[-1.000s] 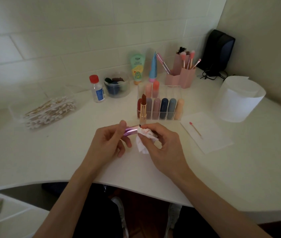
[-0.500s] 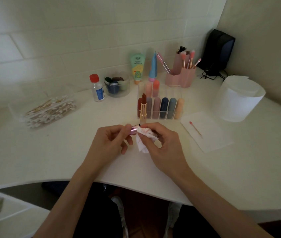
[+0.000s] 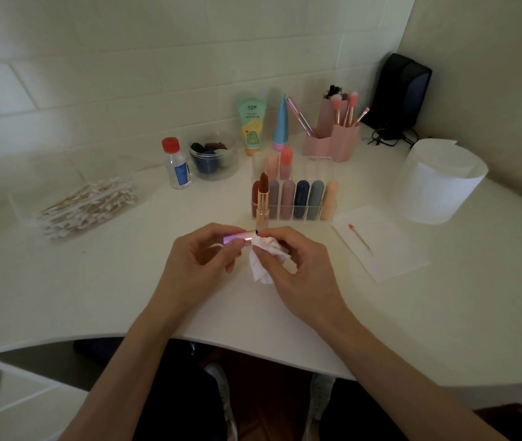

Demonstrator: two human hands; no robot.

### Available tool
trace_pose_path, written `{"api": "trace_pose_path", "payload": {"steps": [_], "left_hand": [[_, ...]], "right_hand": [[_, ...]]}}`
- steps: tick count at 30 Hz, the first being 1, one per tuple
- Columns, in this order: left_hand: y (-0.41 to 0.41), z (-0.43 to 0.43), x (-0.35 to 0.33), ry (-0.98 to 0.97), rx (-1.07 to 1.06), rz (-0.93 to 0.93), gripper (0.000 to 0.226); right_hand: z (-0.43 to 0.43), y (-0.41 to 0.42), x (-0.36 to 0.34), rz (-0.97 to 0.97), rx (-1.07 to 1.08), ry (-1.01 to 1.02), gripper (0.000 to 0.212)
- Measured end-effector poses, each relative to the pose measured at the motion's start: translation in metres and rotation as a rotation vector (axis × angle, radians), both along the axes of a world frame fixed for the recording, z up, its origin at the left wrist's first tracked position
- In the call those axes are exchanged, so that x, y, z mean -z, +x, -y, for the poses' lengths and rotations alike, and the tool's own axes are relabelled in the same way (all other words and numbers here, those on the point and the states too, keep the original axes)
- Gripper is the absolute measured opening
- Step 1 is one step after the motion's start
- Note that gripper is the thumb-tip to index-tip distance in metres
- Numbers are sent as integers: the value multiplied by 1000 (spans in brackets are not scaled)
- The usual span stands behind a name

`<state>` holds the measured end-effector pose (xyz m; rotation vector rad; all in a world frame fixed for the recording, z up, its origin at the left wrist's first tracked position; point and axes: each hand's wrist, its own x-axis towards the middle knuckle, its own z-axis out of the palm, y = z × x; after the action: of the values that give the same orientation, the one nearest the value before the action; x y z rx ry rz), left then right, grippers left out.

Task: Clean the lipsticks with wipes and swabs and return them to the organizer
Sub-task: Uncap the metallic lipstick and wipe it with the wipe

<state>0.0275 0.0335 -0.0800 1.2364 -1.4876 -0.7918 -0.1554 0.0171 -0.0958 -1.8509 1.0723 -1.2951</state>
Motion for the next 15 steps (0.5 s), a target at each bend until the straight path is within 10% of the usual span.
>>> {"api": "trace_pose_path", "payload": {"steps": [15], "left_hand": [[3, 1, 2, -62, 11, 38, 18]], "right_hand": [[0, 1, 1, -45, 4, 16, 21]]}}
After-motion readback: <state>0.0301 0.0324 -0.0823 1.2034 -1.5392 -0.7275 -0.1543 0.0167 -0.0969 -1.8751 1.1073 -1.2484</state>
